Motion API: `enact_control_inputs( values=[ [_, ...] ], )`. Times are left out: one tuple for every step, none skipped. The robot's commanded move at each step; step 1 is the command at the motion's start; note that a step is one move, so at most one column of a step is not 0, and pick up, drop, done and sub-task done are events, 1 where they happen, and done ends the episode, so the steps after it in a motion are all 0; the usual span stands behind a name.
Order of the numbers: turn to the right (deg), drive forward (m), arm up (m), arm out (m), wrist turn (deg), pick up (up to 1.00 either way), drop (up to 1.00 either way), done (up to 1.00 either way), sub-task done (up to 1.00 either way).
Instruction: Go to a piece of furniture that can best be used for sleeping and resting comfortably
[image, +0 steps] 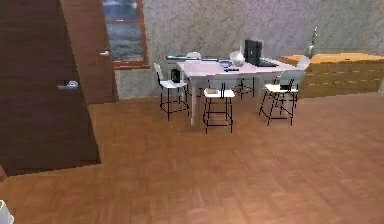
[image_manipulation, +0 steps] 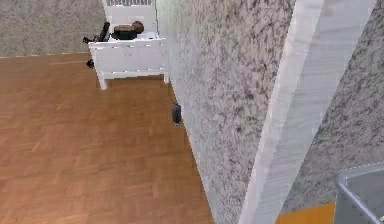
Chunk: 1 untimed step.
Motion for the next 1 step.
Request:
enact_control_inputs(
  values=[
    [45.0, 0.0, 0.0, 0.0, 0.0, 0.0, 0.0, 0.0, 0.0]
  ],
)
